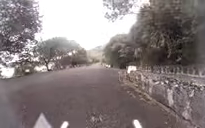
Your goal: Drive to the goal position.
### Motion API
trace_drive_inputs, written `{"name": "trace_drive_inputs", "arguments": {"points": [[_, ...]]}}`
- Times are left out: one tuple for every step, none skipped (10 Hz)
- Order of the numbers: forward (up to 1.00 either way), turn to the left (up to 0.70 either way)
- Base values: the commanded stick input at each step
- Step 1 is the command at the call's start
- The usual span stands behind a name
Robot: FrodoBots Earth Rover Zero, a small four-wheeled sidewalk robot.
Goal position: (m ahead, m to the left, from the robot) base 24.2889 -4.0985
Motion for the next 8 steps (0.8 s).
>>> {"name": "trace_drive_inputs", "arguments": {"points": [[0.50,-0.50],[0.50,-0.02],[0.50,0.00],[0.50,0.00],[0.50,0.00],[0.50,0.00],[0.50,0.00],[0.50,0.00]]}}
